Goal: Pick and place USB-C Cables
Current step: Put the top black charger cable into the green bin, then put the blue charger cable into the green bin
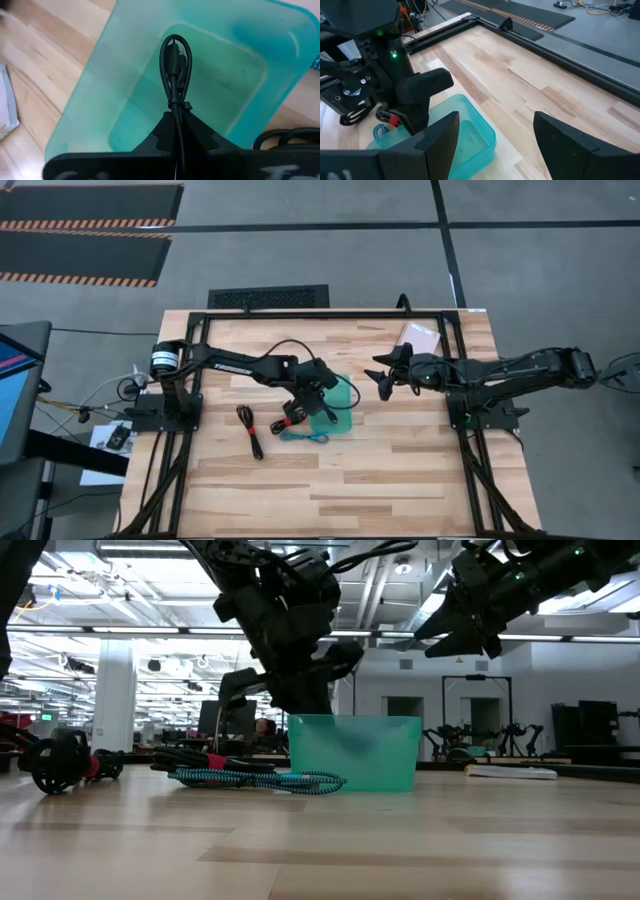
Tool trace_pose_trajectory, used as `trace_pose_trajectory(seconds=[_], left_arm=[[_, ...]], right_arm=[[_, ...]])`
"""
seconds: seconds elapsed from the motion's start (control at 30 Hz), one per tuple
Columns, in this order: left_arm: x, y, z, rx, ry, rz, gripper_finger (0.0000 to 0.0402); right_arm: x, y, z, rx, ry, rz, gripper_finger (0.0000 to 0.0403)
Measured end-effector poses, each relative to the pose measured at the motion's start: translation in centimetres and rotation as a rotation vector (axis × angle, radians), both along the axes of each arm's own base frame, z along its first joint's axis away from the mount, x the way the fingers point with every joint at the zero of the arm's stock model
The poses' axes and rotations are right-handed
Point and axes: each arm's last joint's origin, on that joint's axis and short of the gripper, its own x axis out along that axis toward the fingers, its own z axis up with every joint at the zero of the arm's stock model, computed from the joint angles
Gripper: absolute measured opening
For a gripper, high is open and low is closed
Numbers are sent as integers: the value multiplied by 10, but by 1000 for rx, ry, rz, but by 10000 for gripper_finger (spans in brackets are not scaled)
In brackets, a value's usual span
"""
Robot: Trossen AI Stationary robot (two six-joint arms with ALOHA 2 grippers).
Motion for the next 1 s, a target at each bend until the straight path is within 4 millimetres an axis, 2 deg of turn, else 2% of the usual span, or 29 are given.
trace_pose_trajectory(seconds=[0.27, 0.43, 0.73, 1.0], left_arm=[[6, -1, -15, 16, 11, -42, 29], [5, -1, -23, 92, 51, -23, 52], [11, 0, -18, 108, 9, -8, 74], [22, 2, 0, 91, -52, 45, 98]], right_arm=[[0, 0, 0, 0, 1, -1, 281], [0, 0, -1, 1, 10, 0, 281], [0, 0, -1, 1, 13, 0, 281], [0, 0, -1, 3, 4, -1, 281]])
